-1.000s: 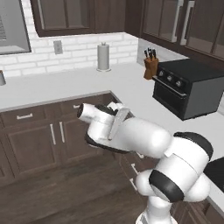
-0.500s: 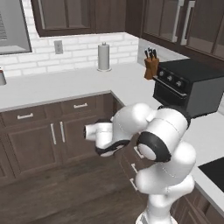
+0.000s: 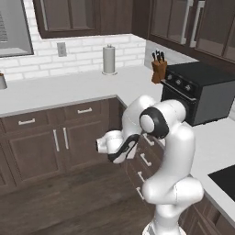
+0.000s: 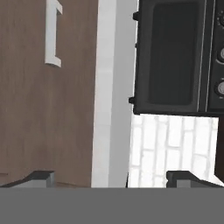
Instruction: Take a straw from the drawer in front and place it inside the glass cup on the dining counter.
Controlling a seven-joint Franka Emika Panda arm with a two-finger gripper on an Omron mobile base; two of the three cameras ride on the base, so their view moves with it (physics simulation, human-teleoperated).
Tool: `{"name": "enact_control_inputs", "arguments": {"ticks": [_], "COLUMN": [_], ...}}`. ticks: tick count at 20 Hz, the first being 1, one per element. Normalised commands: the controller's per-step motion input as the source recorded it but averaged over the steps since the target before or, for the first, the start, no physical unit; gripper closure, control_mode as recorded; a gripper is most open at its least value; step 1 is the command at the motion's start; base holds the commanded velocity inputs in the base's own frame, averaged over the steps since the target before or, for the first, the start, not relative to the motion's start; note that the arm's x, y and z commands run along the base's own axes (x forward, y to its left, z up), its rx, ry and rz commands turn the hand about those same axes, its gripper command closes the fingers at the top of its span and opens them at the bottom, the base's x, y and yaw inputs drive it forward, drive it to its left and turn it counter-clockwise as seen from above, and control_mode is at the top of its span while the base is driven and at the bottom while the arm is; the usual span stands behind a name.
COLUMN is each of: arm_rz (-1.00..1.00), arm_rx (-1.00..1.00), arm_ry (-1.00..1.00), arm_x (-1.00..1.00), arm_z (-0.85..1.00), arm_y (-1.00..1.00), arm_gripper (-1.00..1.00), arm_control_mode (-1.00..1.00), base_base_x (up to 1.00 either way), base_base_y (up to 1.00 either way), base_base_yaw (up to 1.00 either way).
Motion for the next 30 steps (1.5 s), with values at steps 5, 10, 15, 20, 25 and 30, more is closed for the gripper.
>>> {"name": "enact_control_inputs", "arguments": {"ticks": [5, 10, 15, 20, 25, 30], "arm_rz": [0.00, 0.00, 0.00, 0.00, 0.00, 0.00], "arm_rx": [0.00, 0.00, 0.00, 0.01, 0.01, 0.01], "arm_ry": [-0.03, -0.06, -0.15, -0.24, -0.14, 0.00], "arm_x": [0.58, 0.51, 0.09, -0.03, -0.02, 0.05], "arm_z": [-0.40, -0.31, -0.08, 0.00, -0.02, -0.15], "arm_y": [-0.26, -0.38, -0.42, -0.38, -0.35, -0.21], "arm_gripper": [-1.00, -1.00, -1.00, -1.00, -1.00, -1.00], "arm_control_mode": [-1.00, -1.00, -1.00, -1.00, -1.00, -1.00], "base_base_x": [0.00, 0.00, 0.00, 0.00, 0.00, 0.00], "base_base_y": [0.00, 0.00, 0.00, 0.00, 0.00, 0.00], "base_base_yaw": [0.00, 0.00, 0.00, 0.00, 0.00, 0.00]}}
